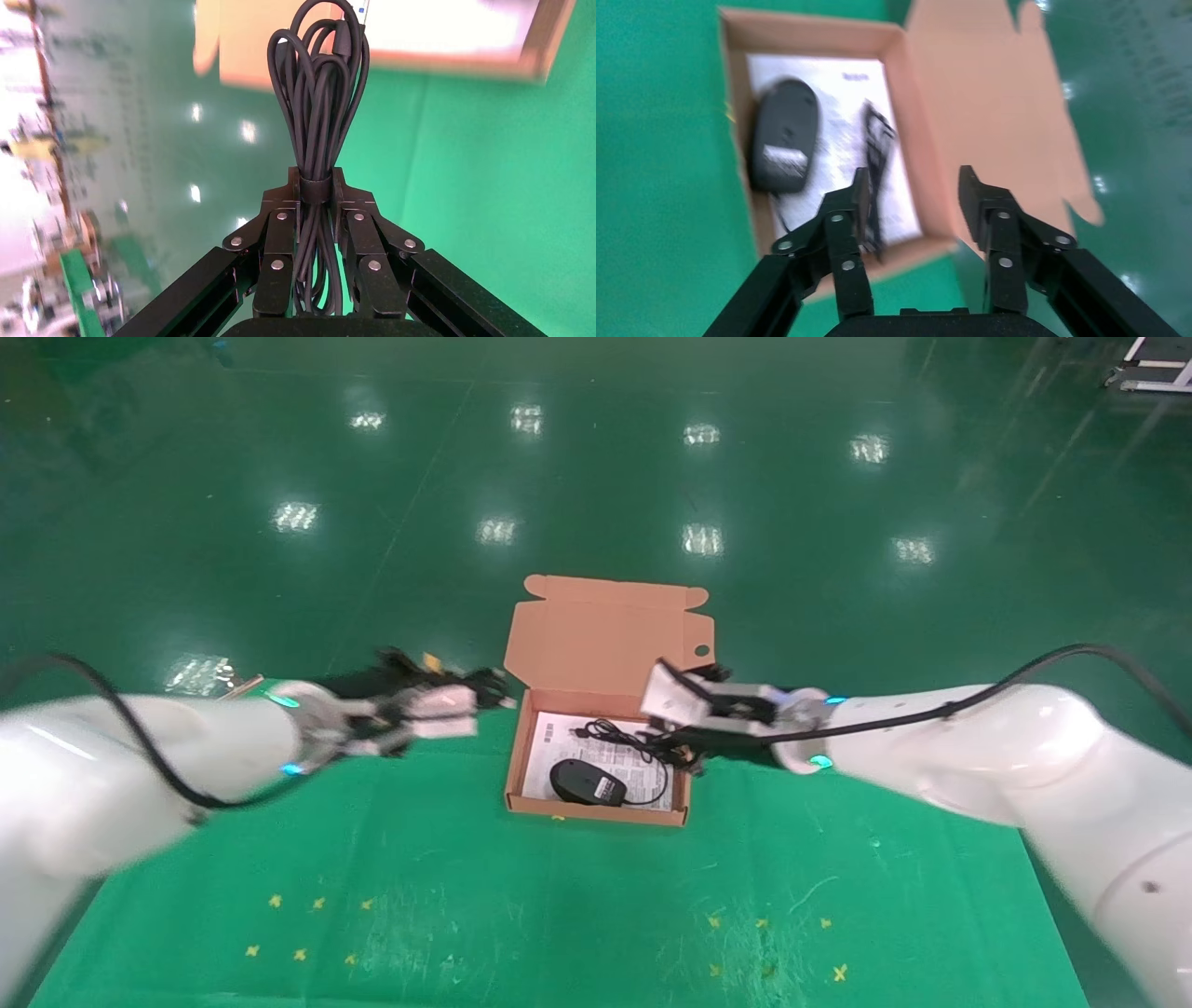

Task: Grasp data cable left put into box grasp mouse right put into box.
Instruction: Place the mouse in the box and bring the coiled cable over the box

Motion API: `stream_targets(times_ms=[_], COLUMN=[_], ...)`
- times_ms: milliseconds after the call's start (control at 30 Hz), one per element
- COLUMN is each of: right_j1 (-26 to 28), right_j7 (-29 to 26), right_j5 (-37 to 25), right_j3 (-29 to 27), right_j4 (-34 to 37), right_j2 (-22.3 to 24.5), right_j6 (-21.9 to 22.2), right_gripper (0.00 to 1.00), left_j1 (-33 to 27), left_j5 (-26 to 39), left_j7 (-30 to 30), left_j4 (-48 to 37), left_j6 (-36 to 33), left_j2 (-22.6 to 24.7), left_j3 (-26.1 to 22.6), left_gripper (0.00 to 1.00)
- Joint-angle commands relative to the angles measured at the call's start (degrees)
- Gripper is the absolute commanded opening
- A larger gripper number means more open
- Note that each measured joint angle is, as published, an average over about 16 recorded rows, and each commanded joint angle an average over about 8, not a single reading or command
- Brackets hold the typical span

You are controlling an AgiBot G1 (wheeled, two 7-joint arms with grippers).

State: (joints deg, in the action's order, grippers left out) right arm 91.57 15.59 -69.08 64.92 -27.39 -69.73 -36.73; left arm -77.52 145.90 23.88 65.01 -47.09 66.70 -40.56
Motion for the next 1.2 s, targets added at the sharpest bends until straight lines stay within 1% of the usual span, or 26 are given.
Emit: stream_targets(times_ms=[33,167,300,433,600,633,767,867,900,1200], right_j1=[0.26,0.45,0.16,-0.03,0.56,0.71,1.16,1.30,1.34,1.35], right_j7=[0.05,-1.61,-4.78,-9.28,-15.78,-16.89,-20.45,-21.44,-21.64,-21.19], right_j5=[0.01,-0.66,-1.79,-3.43,-6.50,-7.13,-9.36,-10.16,-10.35,-10.05], right_j3=[-0.18,0.02,0.71,1.77,3.46,3.77,4.94,5.37,5.47,5.32], right_j4=[-0.99,-6.18,-12.57,-19.55,-28.09,-29.40,-33.21,-34.33,-34.58,-33.92], right_j2=[1.64,6.83,12.17,16.84,21.77,22.50,24.58,25.13,25.26,24.88], right_j6=[0.12,0.27,0.76,1.66,3.02,3.24,3.93,4.27,4.36,4.34], right_gripper=[1.00,1.00,1.00,1.00,1.00,1.00,1.00,1.00,1.00,1.00], left_j1=[1.23,1.99,2.31,2.22,1.09,0.82,-0.01,-0.33,-0.40,-0.36], left_j5=[0.29,-0.17,-1.61,-5.11,-10.76,-11.64,-14.06,-14.78,-14.95,-14.67], left_j7=[-0.42,-2.60,-4.92,-6.38,-6.85,-6.85,-6.92,-6.98,-6.99,-6.98], left_j4=[-1.15,-6.01,-11.11,-14.83,-17.45,-17.81,-19.07,-19.60,-19.73,-19.26], left_j6=[2.39,7.58,12.89,17.33,20.86,21.38,23.10,23.70,23.86,23.62], left_j2=[1.83,6.22,9.69,11.27,11.74,11.77,12.00,12.14,12.18,11.84], left_j3=[-0.61,-2.03,-3.88,-7.35,-13.78,-14.90,-18.71,-20.10,-20.42,-19.80], left_gripper=[0.00,0.00,0.00,0.00,0.00,0.09,0.59,0.97,1.00,1.00])
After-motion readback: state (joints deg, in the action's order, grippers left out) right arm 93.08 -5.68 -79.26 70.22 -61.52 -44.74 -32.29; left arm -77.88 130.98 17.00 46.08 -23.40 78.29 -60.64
